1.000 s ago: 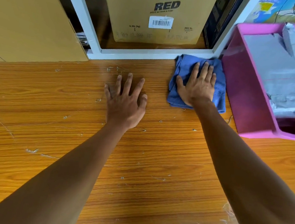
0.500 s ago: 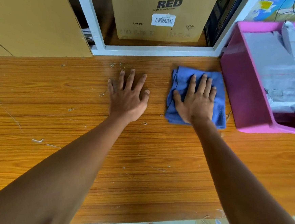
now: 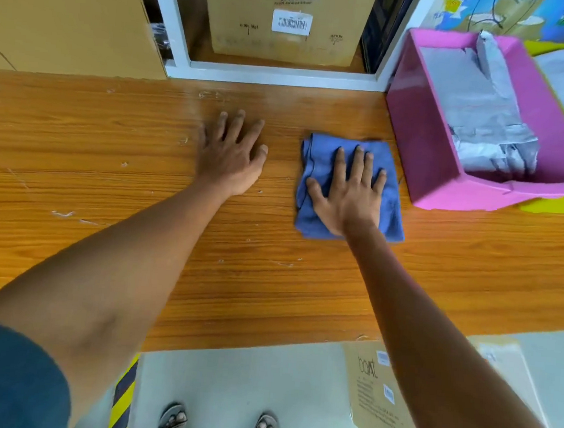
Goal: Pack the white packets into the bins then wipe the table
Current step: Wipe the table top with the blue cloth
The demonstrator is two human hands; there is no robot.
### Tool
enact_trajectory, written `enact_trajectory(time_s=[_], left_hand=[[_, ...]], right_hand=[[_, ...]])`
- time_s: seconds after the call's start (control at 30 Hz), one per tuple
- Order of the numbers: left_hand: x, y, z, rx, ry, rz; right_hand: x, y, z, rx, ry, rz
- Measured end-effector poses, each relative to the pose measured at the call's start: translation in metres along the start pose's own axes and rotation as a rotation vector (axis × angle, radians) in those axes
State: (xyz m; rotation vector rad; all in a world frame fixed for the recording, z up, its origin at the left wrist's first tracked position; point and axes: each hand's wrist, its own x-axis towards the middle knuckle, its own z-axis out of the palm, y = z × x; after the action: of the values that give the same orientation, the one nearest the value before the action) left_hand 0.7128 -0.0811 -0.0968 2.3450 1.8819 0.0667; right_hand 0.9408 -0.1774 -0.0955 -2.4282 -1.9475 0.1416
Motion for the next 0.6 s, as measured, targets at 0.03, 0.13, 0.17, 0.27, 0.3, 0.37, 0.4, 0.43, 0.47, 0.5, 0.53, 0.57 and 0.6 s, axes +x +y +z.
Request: enact_trajectory(time_s=[0.03,0.13,0.17,0.27,0.3,0.37,0.4,0.43,0.47,0.5,0.53,0.57,0.6], left_hand=[[-0.011,0.003,0.0,-0.008,-0.008,-0.004],[-0.054,0.015,0.003,-0.016,-0.026,-0.005],[-0.065,0.018,0.005,-0.02,-0.026,-0.001],[-0.079,0.023,0.005,-0.023,-0.017,0.004],[-0.078,0.023,0.004,-0.024,-0.009,0.005],[-0.075,0.022,0.005,-0.024,0.013,0.011],[-0.073,0.022,0.007,-0.029,0.021,0.014],[-0.072,0.022,0.009,-0.038,0.025,0.015],[-0.071,0.022,0.011,-0.046,0.027,0.013],[-0.071,0.022,0.013,-0.051,0.031,0.013],[-0.071,0.022,0.014,-0.05,0.036,0.013],[-0.071,0.021,0.013,-0.045,0.036,0.012],[-0.072,0.02,0.013,-0.04,0.039,0.012]], right_hand=[[-0.026,0.0,0.002,0.013,0.019,-0.004],[-0.071,0.001,0.001,0.0,-0.014,-0.02],[-0.071,0.001,-0.001,-0.008,-0.037,-0.022],[-0.031,0.003,-0.007,-0.016,-0.048,-0.017],[-0.008,0.004,-0.009,-0.01,-0.047,-0.02],[0.042,0.009,-0.015,-0.021,-0.054,-0.029],[0.065,0.012,-0.017,-0.03,-0.066,-0.027],[0.084,0.015,-0.02,-0.039,-0.076,-0.024],[0.097,0.016,-0.021,-0.048,-0.088,-0.019],[0.102,0.017,-0.02,-0.054,-0.089,-0.015],[0.099,0.017,-0.019,-0.052,-0.089,-0.015],[0.088,0.016,-0.017,-0.039,-0.087,-0.019],[0.069,0.016,-0.013,-0.02,-0.073,-0.023]])
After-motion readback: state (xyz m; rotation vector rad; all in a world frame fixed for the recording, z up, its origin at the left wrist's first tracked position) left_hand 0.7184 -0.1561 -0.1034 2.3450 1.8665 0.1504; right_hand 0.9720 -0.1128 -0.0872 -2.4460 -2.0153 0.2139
